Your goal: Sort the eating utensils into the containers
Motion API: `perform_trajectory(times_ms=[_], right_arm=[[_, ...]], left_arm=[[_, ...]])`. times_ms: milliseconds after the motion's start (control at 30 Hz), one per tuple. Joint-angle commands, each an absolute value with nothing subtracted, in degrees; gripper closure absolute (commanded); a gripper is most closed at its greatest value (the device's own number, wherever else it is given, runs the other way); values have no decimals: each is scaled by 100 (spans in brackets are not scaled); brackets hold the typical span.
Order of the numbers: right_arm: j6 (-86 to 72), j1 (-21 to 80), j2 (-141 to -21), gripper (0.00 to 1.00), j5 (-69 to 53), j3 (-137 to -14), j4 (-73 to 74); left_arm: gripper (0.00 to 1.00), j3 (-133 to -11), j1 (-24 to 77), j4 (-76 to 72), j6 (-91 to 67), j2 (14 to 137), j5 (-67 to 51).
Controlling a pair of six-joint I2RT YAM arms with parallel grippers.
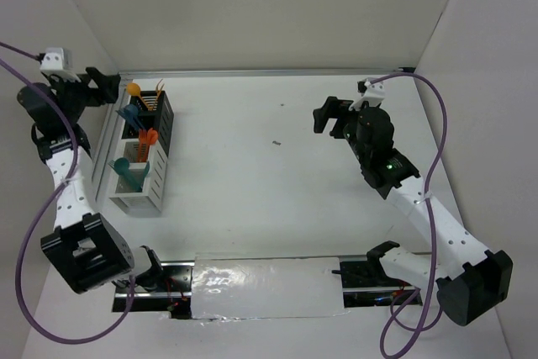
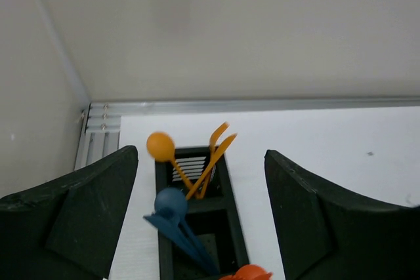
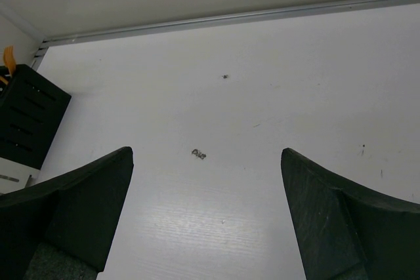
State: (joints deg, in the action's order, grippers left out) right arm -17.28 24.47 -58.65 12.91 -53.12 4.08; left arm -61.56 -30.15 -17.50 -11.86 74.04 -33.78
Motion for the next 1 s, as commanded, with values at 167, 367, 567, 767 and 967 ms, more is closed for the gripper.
perform_trajectory(times_ms=[167, 367, 567, 767, 967], right_arm=[[-1925, 2399, -5730, 0, 1616, -5159, 613], [-2197, 2584, -5477, 0, 2171, -4870, 792], [-2627, 2689, -4713, 0, 1934, -4018, 615], [-2882, 2751, -3861, 0, 2320, -2796, 132], [-3075, 2777, -3428, 0, 2302, -2286, 114]], left_arm=[[0, -7261, -2208, 596, -1705, 6339, -3958], [0, -5961, -1890, 1281, -1627, 4757, -3787], [0, -5020, -1741, 1863, -1468, 3491, -4481], [0, -4219, -1266, 1916, -1503, 2558, -4482], [0, -4324, -870, 2452, -1924, 2417, -3306]])
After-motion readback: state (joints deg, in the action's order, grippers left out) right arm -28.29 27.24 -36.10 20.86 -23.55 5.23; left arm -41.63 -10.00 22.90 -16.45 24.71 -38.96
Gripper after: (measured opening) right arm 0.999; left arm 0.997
